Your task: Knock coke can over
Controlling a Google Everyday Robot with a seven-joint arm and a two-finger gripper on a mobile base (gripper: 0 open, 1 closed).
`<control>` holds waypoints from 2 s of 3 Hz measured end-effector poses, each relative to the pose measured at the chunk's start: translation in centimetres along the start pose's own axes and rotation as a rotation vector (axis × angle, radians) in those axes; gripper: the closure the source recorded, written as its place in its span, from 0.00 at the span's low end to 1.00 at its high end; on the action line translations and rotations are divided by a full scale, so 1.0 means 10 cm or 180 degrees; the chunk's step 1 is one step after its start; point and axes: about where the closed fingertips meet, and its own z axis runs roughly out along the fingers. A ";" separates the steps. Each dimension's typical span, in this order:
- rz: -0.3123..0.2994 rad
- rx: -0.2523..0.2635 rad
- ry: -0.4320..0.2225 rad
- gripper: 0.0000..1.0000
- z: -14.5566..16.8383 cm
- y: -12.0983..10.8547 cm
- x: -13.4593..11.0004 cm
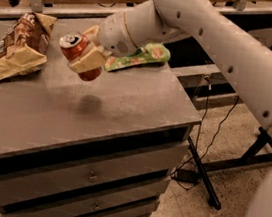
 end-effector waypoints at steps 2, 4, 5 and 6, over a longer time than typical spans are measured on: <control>-0.0311 -0.0755 0.0719 1.00 0.24 -0.05 -0.07; -0.0635 -0.1154 0.1625 1.00 0.02 0.38 -0.20; -0.0847 -0.1162 0.1959 1.00 0.09 0.52 -0.23; -0.0954 -0.1306 0.2236 1.00 0.19 0.68 -0.14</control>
Offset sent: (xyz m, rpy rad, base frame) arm -0.0385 0.0011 -0.0053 -0.5612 0.0339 0.4181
